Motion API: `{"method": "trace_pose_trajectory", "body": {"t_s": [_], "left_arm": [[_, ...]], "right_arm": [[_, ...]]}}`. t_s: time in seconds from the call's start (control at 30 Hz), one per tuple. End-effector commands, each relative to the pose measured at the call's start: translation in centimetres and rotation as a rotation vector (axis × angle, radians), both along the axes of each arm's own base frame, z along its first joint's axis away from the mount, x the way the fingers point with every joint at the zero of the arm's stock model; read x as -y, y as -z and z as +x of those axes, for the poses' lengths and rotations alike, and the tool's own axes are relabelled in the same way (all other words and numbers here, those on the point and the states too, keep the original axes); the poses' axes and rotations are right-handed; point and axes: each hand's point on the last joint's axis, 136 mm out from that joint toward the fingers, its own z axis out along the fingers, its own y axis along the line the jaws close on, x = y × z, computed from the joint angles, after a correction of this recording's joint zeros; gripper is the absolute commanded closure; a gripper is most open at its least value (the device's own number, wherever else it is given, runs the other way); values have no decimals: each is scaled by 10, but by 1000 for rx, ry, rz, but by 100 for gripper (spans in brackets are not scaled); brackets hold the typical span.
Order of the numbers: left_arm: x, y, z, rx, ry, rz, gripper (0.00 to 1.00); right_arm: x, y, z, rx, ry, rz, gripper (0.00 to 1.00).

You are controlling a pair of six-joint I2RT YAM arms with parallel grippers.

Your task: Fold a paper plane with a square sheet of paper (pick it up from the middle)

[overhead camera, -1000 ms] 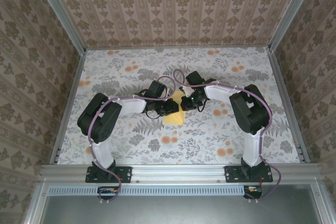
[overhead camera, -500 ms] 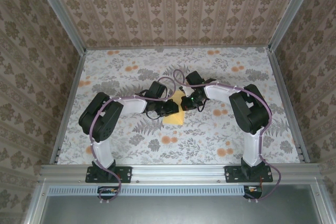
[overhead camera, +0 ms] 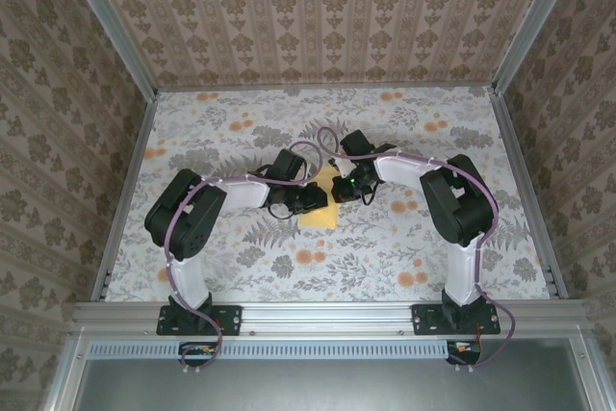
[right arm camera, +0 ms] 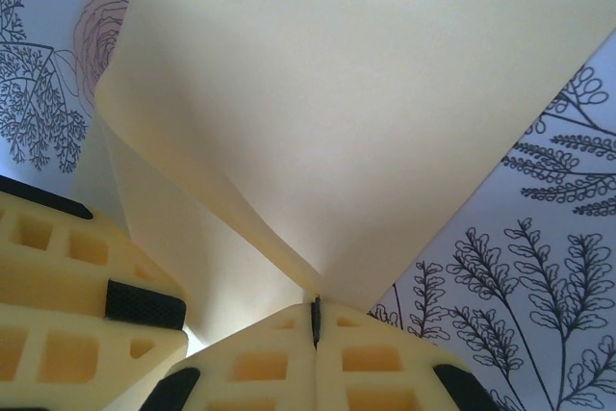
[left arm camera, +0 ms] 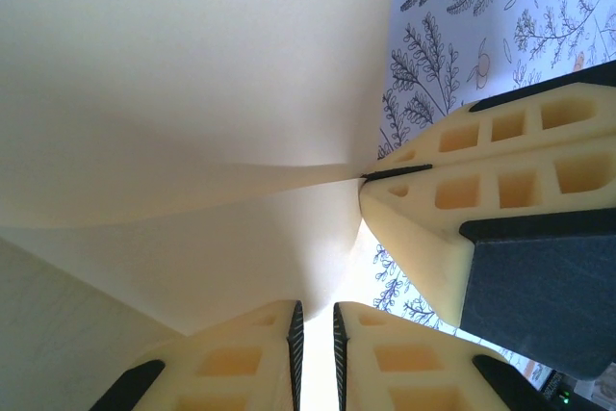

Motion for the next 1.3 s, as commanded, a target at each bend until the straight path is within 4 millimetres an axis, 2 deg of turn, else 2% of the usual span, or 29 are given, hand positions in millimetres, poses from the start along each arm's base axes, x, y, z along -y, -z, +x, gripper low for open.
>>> {"method": "trace_pose_trajectory", "body": {"t_s": [0.0, 0.27, 0.57, 0.87, 1.27], "left_arm": [[0, 3, 4, 6, -4, 14, 81], [0, 1, 4, 9, -4, 11, 81], [4, -29, 15, 76, -28, -64, 81], [3, -17, 20, 44, -43, -52, 82], [-4, -2, 14, 12, -49, -1, 83]], "right_arm": [[-1, 3, 6, 2, -7, -4, 99], [-3, 4, 6, -1, -13, -3, 99], [2, 5, 3, -1, -23, -35, 99], [-1, 3, 2, 0, -38, -28, 100], [-3, 0, 6, 11, -35, -19, 100]]}}
